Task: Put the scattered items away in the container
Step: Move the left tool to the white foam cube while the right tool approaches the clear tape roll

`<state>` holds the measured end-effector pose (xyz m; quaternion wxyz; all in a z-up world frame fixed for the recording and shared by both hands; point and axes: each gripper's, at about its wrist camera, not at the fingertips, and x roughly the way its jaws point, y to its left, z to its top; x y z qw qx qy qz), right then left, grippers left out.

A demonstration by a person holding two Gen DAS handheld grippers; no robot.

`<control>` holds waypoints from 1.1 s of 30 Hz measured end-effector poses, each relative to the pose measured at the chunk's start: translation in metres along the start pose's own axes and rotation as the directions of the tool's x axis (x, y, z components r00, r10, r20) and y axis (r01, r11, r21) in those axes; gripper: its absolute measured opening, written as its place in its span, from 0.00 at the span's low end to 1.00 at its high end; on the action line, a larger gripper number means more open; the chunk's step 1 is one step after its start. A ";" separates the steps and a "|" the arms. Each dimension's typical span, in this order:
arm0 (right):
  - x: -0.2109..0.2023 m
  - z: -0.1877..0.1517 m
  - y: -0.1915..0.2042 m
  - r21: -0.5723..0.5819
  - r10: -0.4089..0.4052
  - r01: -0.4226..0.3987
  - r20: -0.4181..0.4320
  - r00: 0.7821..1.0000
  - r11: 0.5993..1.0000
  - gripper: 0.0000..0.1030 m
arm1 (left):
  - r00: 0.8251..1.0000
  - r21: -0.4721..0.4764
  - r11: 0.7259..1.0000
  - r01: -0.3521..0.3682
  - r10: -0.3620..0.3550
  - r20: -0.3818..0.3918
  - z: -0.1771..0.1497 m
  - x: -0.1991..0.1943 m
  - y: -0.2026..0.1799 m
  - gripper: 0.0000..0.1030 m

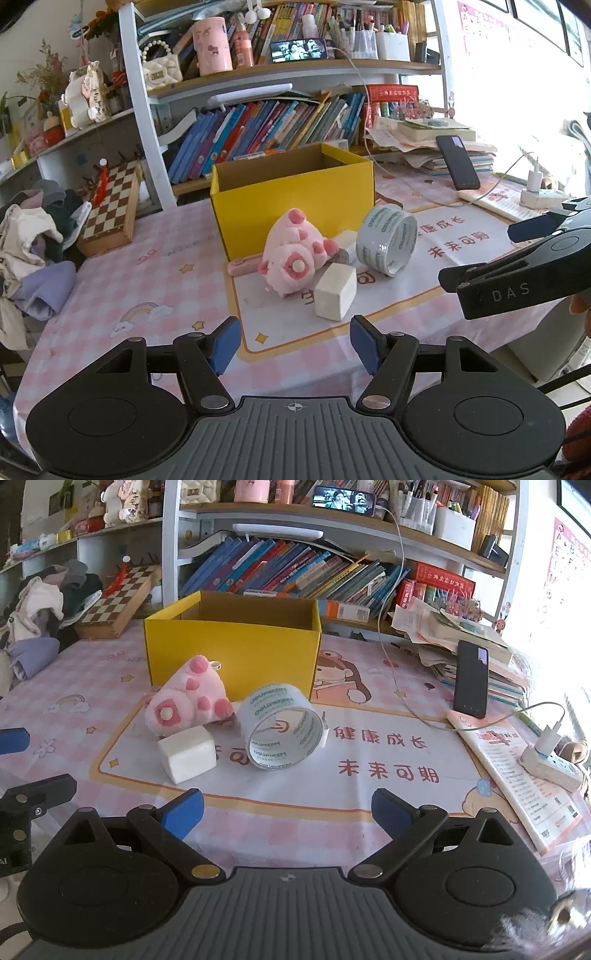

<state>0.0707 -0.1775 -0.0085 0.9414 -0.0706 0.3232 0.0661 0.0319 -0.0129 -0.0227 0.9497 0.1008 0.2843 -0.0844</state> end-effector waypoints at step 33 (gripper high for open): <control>0.024 0.010 -0.003 -0.012 0.025 -0.025 -0.031 0.999 1.000 0.95 | 0.999 0.028 0.999 0.026 -0.025 -0.026 0.008 0.025 -0.005 0.65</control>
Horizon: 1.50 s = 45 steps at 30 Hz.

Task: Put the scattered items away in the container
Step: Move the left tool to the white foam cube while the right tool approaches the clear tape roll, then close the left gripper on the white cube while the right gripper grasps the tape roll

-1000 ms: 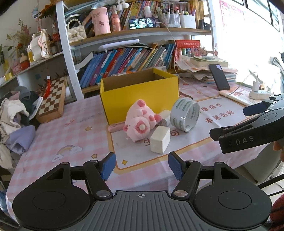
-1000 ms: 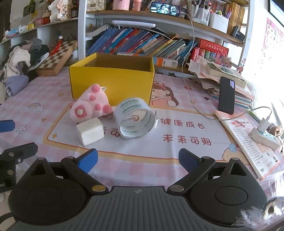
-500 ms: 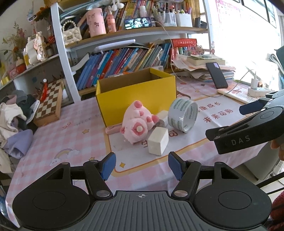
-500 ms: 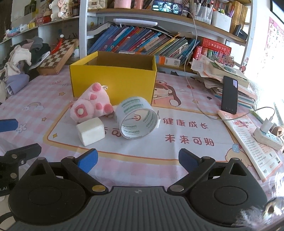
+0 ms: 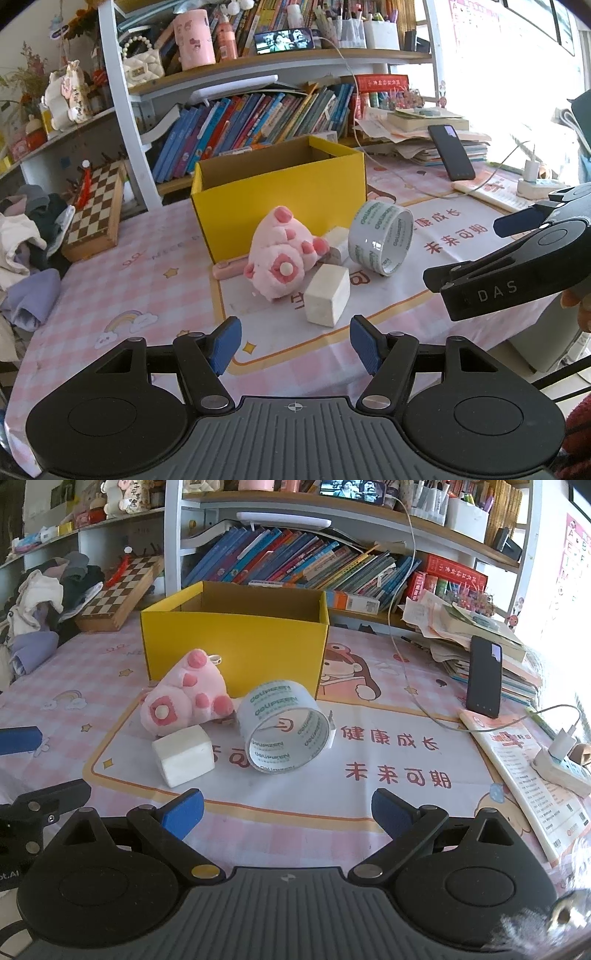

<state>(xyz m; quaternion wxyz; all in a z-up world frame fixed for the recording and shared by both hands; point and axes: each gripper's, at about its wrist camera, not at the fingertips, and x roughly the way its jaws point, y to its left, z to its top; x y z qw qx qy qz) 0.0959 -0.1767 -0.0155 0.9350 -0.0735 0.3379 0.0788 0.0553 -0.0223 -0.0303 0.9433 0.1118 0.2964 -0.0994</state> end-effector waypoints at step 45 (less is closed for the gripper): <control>0.073 0.039 -0.021 -0.004 0.071 -0.071 -0.102 0.992 0.997 0.95 | 0.993 -0.014 0.998 0.066 -0.067 -0.097 0.023 0.076 -0.002 0.64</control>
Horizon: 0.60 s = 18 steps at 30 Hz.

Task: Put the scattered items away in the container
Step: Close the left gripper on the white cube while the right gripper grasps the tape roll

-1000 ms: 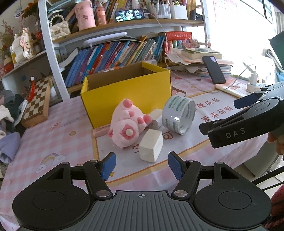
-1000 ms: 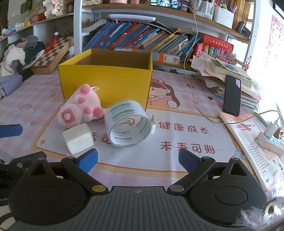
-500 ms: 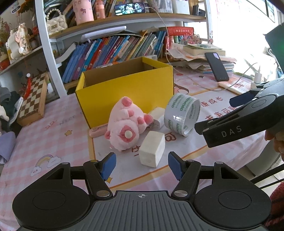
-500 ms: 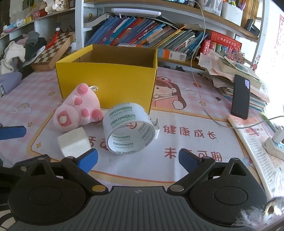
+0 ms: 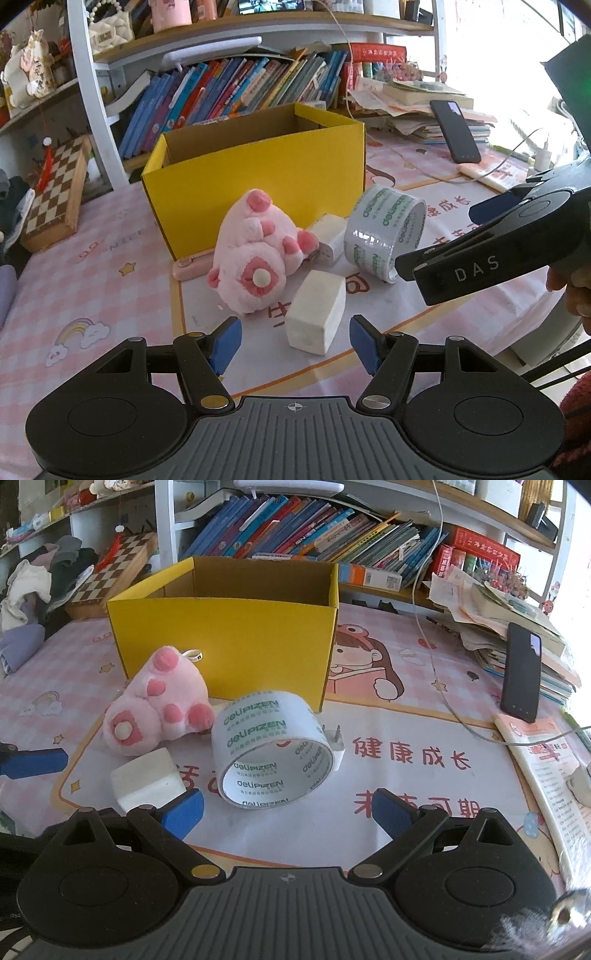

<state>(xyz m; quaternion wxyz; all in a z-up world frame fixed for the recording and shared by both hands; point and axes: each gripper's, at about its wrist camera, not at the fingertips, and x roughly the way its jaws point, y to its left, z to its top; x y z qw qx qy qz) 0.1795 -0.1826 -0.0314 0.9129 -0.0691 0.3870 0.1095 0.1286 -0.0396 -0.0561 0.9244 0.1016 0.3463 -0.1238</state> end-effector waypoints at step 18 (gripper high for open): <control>0.027 0.010 -0.005 -0.012 0.048 -0.049 -0.045 0.998 0.999 0.95 | 0.999 -0.024 1.000 0.002 -0.004 -0.049 0.004 0.024 0.002 0.63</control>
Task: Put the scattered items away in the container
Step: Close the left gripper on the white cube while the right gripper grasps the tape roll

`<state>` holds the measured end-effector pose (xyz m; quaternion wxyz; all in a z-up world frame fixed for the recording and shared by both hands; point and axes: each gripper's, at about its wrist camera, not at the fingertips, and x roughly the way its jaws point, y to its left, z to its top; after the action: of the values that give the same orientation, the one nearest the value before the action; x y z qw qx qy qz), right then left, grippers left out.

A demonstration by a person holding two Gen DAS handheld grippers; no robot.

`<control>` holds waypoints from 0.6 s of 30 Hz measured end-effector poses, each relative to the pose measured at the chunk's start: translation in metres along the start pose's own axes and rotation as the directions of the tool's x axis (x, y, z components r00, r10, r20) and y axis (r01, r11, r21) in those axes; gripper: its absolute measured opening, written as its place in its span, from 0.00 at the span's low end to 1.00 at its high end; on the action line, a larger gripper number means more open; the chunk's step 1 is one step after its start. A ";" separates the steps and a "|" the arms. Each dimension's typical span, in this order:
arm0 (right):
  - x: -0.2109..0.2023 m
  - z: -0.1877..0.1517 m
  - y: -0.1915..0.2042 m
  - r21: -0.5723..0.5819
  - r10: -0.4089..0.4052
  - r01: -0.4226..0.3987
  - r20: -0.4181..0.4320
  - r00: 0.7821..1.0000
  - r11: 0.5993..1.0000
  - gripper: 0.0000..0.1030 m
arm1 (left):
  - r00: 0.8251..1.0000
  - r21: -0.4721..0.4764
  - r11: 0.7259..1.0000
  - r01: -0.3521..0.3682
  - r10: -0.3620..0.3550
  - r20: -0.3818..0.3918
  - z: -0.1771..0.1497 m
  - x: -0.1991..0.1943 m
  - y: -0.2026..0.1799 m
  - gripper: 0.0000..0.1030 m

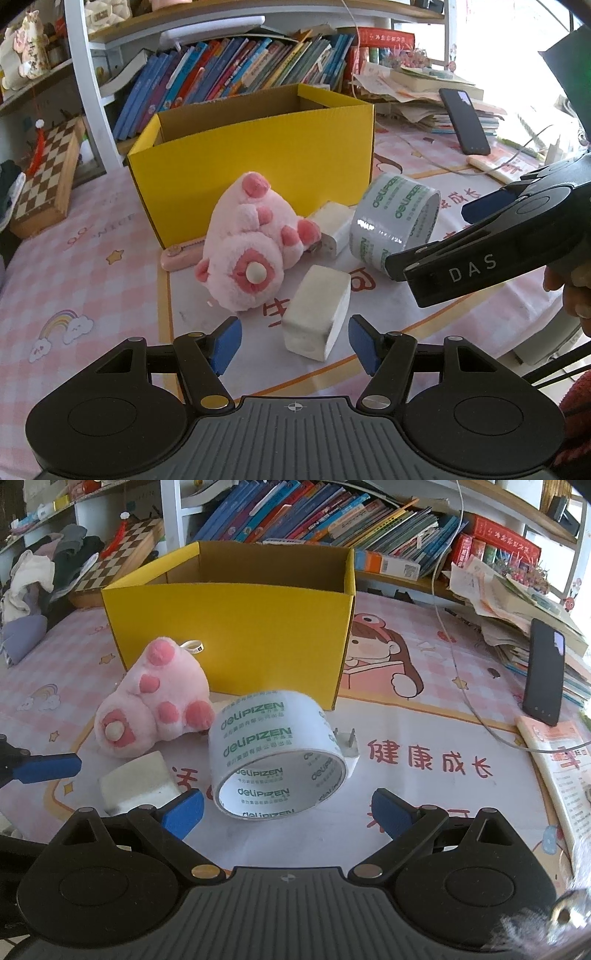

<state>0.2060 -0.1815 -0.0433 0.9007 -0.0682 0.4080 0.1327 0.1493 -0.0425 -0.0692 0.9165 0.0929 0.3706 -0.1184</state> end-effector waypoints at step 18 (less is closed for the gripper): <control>0.020 0.007 -0.007 0.043 0.030 -0.029 -0.017 0.999 0.999 0.95 | 0.999 -0.005 1.000 0.023 -0.023 -0.040 0.003 0.018 -0.001 0.50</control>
<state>0.2253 -0.1829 -0.0538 0.8964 -0.0442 0.4194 0.1368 0.1632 -0.0468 -0.0795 0.9077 0.0889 0.3903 -0.1262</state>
